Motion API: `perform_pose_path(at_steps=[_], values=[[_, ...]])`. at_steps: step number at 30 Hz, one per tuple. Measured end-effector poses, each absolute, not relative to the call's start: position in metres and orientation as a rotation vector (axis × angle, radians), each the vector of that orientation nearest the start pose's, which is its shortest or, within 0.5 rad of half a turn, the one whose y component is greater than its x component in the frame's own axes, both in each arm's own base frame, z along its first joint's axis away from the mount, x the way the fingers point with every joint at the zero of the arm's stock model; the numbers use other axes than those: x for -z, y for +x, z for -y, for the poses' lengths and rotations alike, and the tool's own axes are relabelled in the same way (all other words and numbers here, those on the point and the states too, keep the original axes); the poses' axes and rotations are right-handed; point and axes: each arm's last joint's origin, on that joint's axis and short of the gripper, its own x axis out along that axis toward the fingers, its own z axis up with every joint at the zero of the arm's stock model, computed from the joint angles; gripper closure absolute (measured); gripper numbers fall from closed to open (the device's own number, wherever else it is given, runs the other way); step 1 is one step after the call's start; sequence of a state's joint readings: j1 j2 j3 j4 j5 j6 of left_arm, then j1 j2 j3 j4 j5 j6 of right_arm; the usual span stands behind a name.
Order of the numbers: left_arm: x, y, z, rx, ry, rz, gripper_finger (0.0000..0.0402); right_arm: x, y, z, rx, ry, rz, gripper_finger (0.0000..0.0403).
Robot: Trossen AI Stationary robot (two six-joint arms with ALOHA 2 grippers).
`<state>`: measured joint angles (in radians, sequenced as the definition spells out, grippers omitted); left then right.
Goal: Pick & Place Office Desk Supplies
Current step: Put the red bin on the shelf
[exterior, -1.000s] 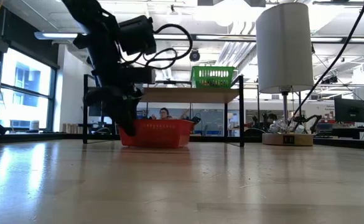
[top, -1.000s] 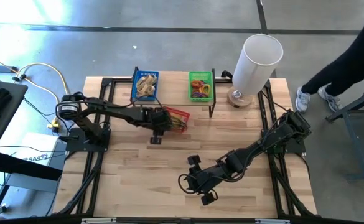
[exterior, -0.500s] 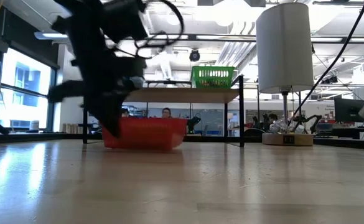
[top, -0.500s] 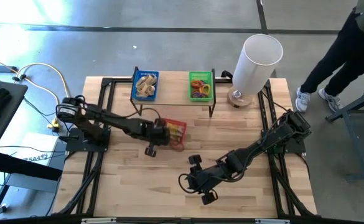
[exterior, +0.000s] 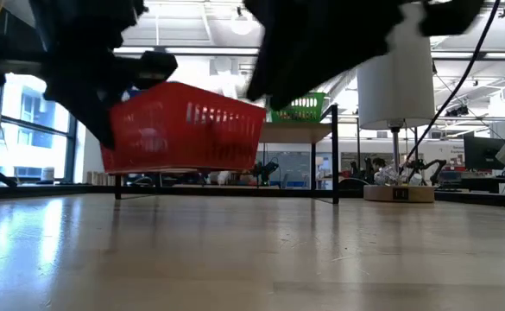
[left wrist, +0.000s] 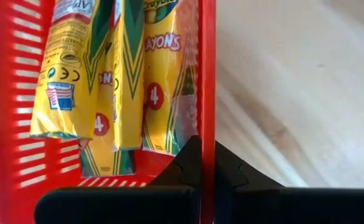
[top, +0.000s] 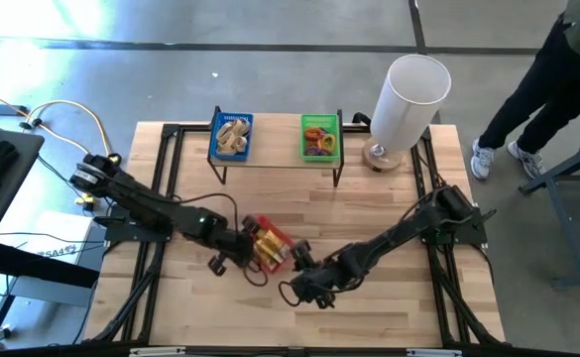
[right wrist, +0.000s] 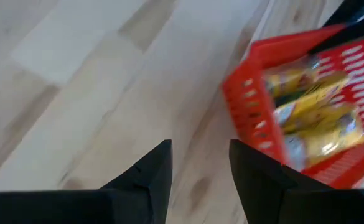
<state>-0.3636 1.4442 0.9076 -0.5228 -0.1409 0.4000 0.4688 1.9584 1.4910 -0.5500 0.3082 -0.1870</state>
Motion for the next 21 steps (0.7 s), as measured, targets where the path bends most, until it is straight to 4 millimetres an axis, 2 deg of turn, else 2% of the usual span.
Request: perform_pose_path(at_steps=[4, 8, 15, 21], values=[[-0.208, 0.256, 0.101, 0.441, 0.623, -0.978, 0.0401, -0.215, 0.382, -0.182, -0.246, -0.639, -0.834, 0.0256], [-0.208, 0.255, 0.104, 0.449, 0.627, -0.972, 0.0401, -0.217, 0.381, -0.188, -0.257, -0.731, -0.796, 0.0262], [-0.208, 0.254, 0.107, 0.461, 0.627, -0.962, 0.0401, -0.217, 0.393, -0.167, -0.28, -0.682, -0.8, 0.0264], [-0.208, 0.254, 0.107, 0.48, 0.601, -0.963, 0.0401, -0.218, 0.394, -0.168, -0.304, -0.662, -0.78, 0.0264]])
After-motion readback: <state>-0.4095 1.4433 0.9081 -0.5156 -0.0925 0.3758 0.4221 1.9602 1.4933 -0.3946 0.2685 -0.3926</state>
